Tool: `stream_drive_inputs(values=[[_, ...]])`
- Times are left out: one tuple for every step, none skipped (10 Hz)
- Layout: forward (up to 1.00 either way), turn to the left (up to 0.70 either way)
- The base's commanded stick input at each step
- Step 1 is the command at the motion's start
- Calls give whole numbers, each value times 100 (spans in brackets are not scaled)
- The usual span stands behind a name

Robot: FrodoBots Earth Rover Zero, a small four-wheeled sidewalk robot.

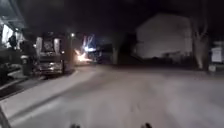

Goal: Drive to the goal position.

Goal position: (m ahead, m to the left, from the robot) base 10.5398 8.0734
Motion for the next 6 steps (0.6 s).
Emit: stream_drive_inputs(values=[[70, 35], [70, 23], [70, 0], [70, 0], [70, 0], [70, 0]])
